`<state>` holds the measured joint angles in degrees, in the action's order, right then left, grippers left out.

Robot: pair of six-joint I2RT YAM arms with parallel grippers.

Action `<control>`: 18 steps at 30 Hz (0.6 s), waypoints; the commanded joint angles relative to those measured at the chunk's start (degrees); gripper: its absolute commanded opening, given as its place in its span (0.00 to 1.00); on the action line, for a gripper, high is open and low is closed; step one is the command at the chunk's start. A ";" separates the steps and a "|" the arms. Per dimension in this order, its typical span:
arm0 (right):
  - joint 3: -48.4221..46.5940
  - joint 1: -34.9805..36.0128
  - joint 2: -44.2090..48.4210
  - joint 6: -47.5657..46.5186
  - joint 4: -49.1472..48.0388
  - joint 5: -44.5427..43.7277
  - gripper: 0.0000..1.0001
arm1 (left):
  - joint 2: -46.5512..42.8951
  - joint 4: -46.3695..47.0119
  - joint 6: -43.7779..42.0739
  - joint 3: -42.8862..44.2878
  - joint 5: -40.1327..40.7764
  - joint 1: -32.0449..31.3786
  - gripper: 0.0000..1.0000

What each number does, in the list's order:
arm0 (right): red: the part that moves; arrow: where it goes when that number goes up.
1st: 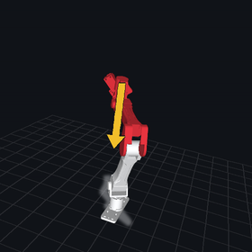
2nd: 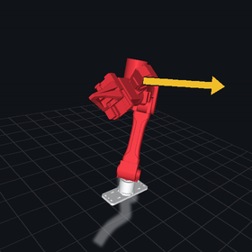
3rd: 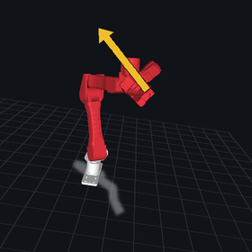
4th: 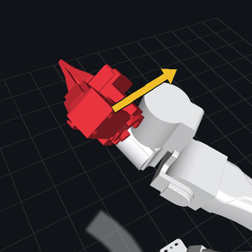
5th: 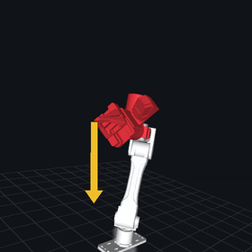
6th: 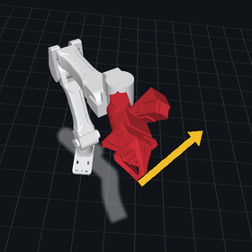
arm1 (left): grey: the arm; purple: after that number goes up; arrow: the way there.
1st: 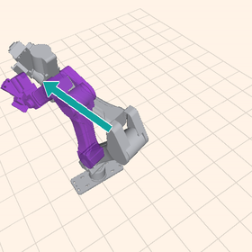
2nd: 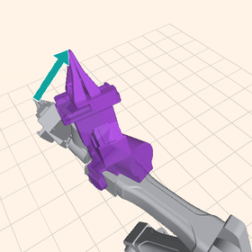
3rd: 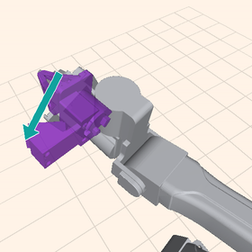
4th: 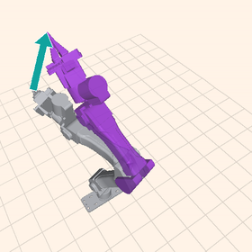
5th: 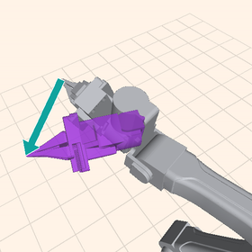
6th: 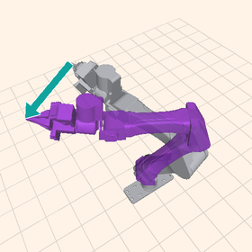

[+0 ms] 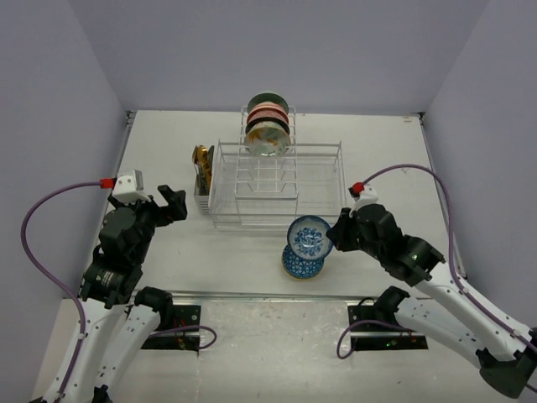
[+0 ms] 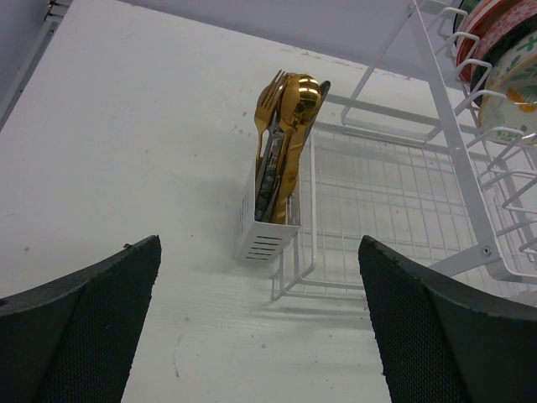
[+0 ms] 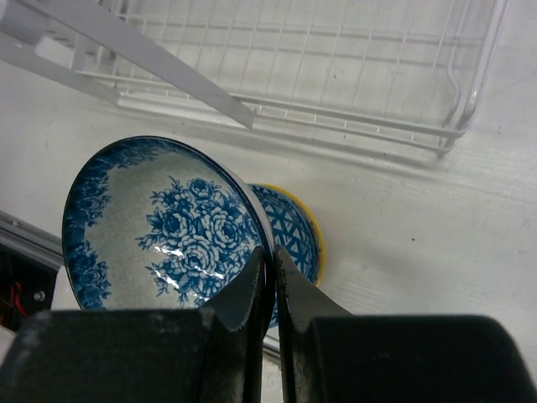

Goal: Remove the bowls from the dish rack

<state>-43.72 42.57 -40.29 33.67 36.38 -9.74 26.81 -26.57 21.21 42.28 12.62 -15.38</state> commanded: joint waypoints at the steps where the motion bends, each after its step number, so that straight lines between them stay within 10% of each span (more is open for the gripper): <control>1: 0.92 -0.20 -2.23 3.42 -3.16 3.67 0.00 | -0.44 2.13 -1.79 -0.01 -0.41 0.52 1.00; 18: 6.01 -0.20 -12.09 6.49 -7.20 6.40 0.00 | -0.70 2.05 -1.70 -0.09 -0.67 0.52 1.00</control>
<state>-38.26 42.41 -52.18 37.41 33.69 -4.43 26.65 -26.59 21.21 42.28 12.62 -15.38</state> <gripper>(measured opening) 0.053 0.997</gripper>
